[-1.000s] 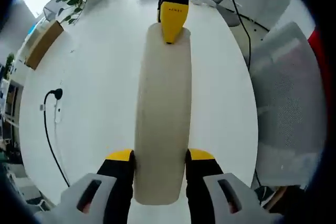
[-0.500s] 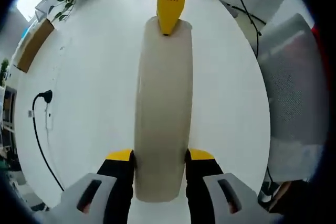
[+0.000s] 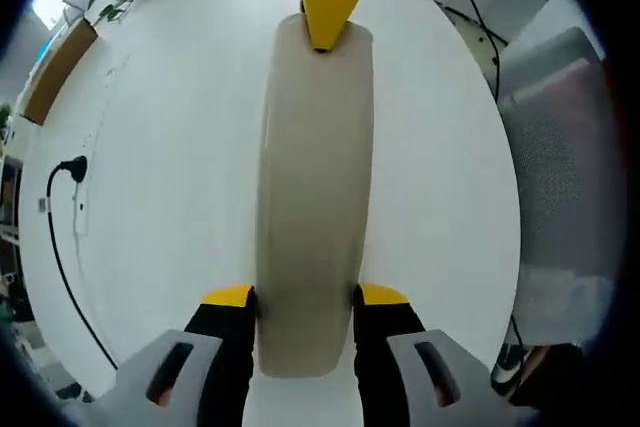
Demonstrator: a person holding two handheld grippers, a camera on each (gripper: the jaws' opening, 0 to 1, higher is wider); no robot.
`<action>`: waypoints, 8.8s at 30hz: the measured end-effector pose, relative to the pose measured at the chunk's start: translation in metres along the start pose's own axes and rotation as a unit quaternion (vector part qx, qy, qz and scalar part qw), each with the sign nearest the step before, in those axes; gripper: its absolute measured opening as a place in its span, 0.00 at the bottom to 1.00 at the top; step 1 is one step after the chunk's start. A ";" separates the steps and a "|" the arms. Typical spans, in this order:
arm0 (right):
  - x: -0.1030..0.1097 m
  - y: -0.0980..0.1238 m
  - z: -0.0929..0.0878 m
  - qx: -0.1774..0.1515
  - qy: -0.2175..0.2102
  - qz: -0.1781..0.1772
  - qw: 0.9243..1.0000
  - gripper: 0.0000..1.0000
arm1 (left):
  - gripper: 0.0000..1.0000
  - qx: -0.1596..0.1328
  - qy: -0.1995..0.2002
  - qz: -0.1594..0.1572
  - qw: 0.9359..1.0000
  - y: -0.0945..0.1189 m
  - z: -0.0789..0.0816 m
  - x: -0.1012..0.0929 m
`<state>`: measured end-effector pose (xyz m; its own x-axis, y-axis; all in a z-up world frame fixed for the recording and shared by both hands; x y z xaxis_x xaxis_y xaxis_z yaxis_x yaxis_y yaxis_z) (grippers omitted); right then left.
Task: Arrange the utensils inside the cutlery case until each visible utensil rests in its matching compartment.
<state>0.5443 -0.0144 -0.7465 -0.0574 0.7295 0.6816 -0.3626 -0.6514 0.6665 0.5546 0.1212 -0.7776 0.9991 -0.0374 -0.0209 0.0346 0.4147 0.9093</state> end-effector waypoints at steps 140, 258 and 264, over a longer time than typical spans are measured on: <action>-0.054 -0.022 0.000 -0.251 0.144 0.040 0.956 0.24 | 0.48 -0.102 0.201 0.071 0.972 -0.006 -0.011 0.013; -0.011 -0.060 -0.050 0.097 0.705 -0.002 0.703 0.38 | 0.36 -0.330 0.534 0.232 0.743 0.065 -0.059 -0.069; -0.010 -0.059 -0.054 0.092 0.712 0.008 0.696 0.37 | 0.51 -0.396 0.505 0.232 0.731 0.115 -0.038 -0.115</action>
<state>0.5165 0.0284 -0.8088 -0.9713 0.1046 -0.2138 -0.2341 -0.5813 0.7793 0.4446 0.2077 -0.6868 0.4023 0.7993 -0.4464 -0.7103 0.5801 0.3986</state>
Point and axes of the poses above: the point that each gripper's makers call its tool centre point, and the gripper's own axes: y roughly backward along the fingers, x roughly to its left, z roughly out of its top, the point moved 1 cm from there along y, roughly backward along the fingers, and after that the axes turned 15 degrees about -x, right-handed, at the moved point
